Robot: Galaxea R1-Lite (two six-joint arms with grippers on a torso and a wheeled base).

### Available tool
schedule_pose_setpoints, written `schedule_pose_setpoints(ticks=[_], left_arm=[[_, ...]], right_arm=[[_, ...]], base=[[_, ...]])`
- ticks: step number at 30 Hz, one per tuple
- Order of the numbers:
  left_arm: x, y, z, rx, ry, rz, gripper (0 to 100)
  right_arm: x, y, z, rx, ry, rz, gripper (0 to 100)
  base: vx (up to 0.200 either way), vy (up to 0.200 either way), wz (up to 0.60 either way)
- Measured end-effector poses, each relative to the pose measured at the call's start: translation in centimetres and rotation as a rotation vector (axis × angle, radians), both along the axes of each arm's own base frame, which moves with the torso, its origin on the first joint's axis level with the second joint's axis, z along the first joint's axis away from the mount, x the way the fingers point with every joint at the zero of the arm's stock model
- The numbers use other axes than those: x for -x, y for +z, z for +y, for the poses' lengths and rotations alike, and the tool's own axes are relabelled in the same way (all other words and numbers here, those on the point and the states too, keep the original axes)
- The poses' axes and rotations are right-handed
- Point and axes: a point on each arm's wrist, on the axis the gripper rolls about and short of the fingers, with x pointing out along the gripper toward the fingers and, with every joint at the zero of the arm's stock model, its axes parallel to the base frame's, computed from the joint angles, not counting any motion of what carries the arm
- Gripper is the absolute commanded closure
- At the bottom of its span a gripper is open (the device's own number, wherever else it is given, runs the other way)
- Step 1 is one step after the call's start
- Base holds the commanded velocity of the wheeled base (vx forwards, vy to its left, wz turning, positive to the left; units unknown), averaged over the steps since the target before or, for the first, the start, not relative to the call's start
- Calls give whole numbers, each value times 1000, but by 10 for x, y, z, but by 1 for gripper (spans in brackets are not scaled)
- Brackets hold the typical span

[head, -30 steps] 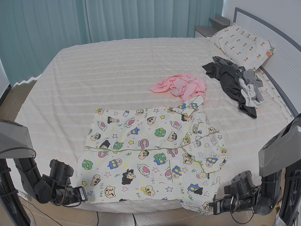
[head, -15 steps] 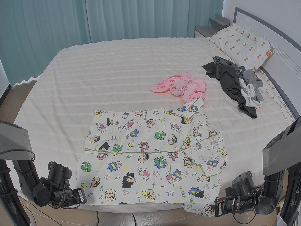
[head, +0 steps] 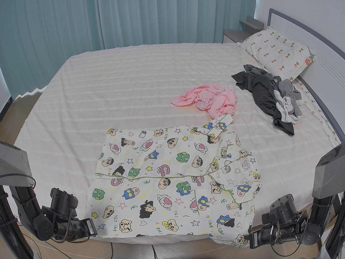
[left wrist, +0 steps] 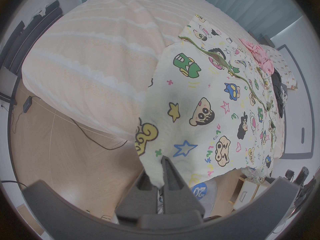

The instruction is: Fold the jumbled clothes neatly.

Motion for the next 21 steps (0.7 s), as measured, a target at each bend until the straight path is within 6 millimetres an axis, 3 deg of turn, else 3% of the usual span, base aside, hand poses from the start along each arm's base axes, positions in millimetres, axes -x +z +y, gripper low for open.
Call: schedule_pose_setpoints(ticks=[12, 21], left_arm=[[-2, -4, -3, -3, -12, -43, 100], [-22, 17, 3, 64, 78, -225, 100]], right_arm=[[1, 9, -1, -15, -3, -30, 100], [-11, 29, -8, -98, -67, -172, 100]], base=[[0, 0, 0], [0, 0, 0]])
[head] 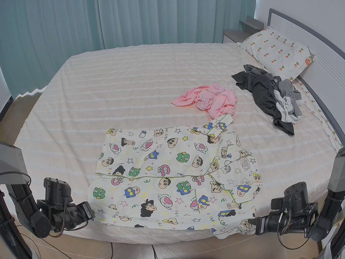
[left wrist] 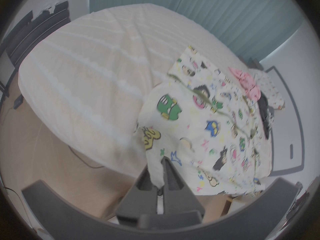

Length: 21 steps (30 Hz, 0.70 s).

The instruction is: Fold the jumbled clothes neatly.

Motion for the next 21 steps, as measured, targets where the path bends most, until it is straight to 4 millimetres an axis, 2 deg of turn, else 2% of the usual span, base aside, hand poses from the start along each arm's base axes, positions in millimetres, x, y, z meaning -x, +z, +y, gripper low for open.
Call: schedule_pose_setpoints(ticks=[5, 10, 21], left_arm=[[-18, 14, -2, 42, 33, -101, 100], [-32, 23, -4, 57, 49, -164, 100], [-63, 30, -7, 82, 70, -244, 100]], right_arm=[[-6, 13, -3, -45, -29, -98, 100], [-12, 18, -8, -61, -65, -136, 100], [-40, 24, -10, -85, -118, -210, 100]], base=[[0, 0, 0], [0, 0, 0], [0, 0, 0]])
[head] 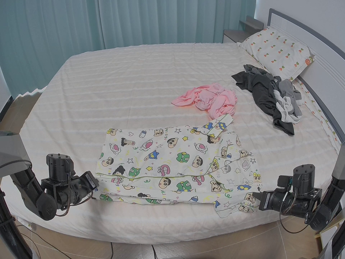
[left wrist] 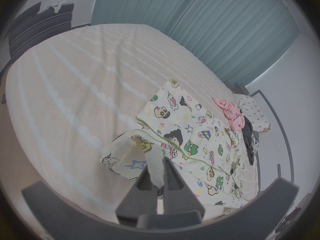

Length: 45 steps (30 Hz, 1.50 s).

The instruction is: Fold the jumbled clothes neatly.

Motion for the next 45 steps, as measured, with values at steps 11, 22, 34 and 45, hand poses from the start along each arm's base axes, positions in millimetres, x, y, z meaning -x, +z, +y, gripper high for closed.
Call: schedule_pose_setpoints(ticks=[11, 22, 34, 45], left_arm=[[-32, -2, -3, 26, 69, -48, 100], [-55, -10, -5, 35, 79, -61, 100], [-76, -20, -4, 38, 93, -73, 100], [-87, -25, 2, 40, 115, -80, 100]], right_arm=[[-34, 1, 5, -21, -23, -72, 100], [-60, -7, -1, -44, -38, -89, 100], [-84, -14, 2, -68, -48, -132, 100], [-93, -27, 3, -76, -53, -154, 100]], base=[[0, 0, 0], [0, 0, 0], [0, 0, 0], [0, 0, 0]])
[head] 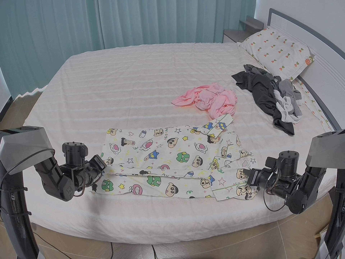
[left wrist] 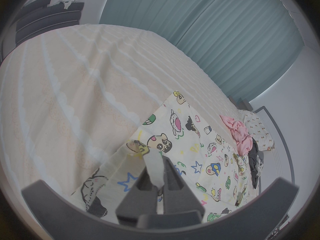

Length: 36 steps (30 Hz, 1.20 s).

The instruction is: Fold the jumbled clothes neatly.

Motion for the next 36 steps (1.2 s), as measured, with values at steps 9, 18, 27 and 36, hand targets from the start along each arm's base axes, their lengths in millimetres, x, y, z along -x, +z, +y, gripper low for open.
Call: schedule_pose_setpoints(ticks=[9, 18, 27, 36], left_arm=[[-2, -7, 0, -1, 1, 15, 100], [-5, -7, 1, 6, 8, 9, 100], [-7, -7, 3, 10, 18, 5, 100], [-12, -9, 6, 35, 66, -1, 100]], right_arm=[[-5, -6, 1, -1, -1, -1, 100], [-16, -4, 6, -9, 4, -37, 100], [-30, -3, 9, -20, 3, -75, 100], [-35, -5, 10, -21, 3, -83, 100]], base=[[0, 0, 0], [0, 0, 0], [0, 0, 0], [0, 0, 0]])
